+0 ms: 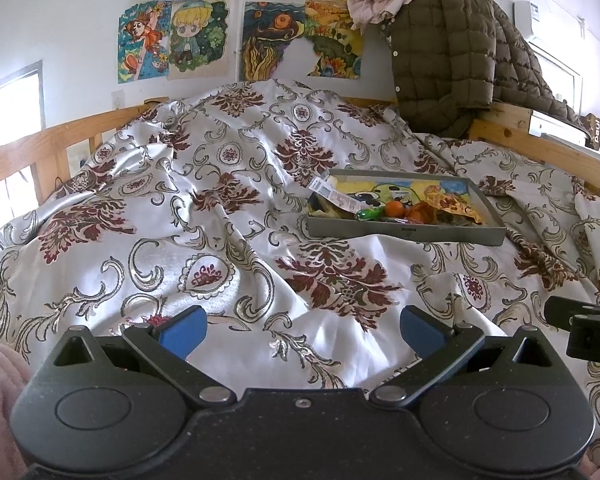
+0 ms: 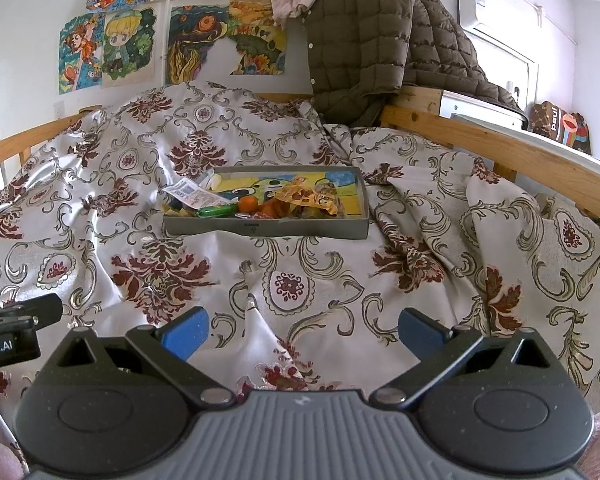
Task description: Organize snacks
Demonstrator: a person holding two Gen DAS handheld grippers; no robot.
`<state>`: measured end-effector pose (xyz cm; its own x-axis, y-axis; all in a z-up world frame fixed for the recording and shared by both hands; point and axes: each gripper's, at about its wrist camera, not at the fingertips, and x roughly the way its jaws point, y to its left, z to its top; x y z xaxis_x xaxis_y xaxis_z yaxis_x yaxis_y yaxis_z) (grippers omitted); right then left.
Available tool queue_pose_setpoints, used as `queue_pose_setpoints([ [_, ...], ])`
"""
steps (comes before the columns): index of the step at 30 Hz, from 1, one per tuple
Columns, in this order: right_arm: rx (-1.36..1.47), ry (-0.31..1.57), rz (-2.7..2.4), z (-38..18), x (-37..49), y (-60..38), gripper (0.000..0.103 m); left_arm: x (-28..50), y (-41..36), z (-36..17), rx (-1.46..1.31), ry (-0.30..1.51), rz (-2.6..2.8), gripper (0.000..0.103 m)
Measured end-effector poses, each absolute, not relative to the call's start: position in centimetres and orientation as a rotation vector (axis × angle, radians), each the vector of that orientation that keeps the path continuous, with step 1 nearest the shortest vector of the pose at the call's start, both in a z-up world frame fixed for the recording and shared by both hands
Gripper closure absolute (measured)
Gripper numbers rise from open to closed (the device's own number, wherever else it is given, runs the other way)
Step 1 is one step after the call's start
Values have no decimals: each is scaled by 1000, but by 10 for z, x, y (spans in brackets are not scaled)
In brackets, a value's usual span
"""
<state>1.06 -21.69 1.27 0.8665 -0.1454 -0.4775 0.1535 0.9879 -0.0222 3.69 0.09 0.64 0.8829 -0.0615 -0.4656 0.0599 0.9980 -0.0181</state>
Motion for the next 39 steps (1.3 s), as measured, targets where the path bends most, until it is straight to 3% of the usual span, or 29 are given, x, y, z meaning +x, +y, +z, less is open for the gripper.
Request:
queue_pose_setpoints([
  [39,10,503,-157,13,10,-216,0,38,3,6,1,495,-62,1],
])
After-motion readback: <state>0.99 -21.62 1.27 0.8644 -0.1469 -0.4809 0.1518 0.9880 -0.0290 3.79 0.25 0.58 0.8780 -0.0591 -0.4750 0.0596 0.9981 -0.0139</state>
